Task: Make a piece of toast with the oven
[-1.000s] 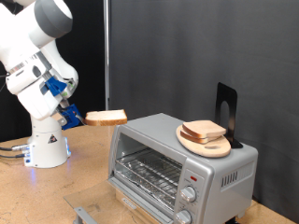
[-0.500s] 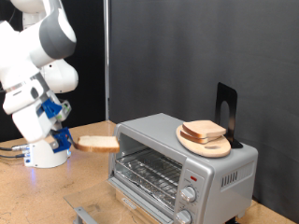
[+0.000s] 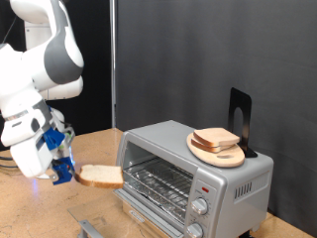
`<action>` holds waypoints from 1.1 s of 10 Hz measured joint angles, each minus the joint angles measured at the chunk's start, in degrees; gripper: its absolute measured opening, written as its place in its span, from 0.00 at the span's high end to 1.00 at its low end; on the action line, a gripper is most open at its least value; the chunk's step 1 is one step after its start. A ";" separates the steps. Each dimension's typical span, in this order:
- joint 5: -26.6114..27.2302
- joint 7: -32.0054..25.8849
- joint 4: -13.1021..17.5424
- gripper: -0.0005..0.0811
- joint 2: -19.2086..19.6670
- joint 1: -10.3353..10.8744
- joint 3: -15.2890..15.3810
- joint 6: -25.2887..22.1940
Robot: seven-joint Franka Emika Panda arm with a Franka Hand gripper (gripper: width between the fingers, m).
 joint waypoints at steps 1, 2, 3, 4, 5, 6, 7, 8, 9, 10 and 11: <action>0.05 -0.58 0.01 0.55 0.80 0.02 0.05 0.70; 0.05 -0.80 -0.01 0.55 1.50 0.04 0.06 1.35; 0.05 -0.82 -0.05 0.55 1.96 0.04 0.06 1.70; 0.05 -0.82 -0.03 0.55 2.32 0.04 0.06 1.87; 0.05 -0.81 -0.07 0.55 2.33 0.04 0.06 1.85; 0.05 -0.58 -0.23 0.55 2.38 0.16 0.14 1.85; 0.56 -0.49 -0.50 0.55 2.49 0.44 0.65 2.23; 1.37 -0.40 -1.09 0.55 2.53 0.96 1.64 3.63; 2.61 -0.26 -1.84 0.55 2.54 1.72 2.91 5.23; 3.86 -0.04 -2.44 0.55 2.56 2.56 4.16 6.66; 4.82 0.47 -2.91 0.55 2.56 3.31 5.34 7.83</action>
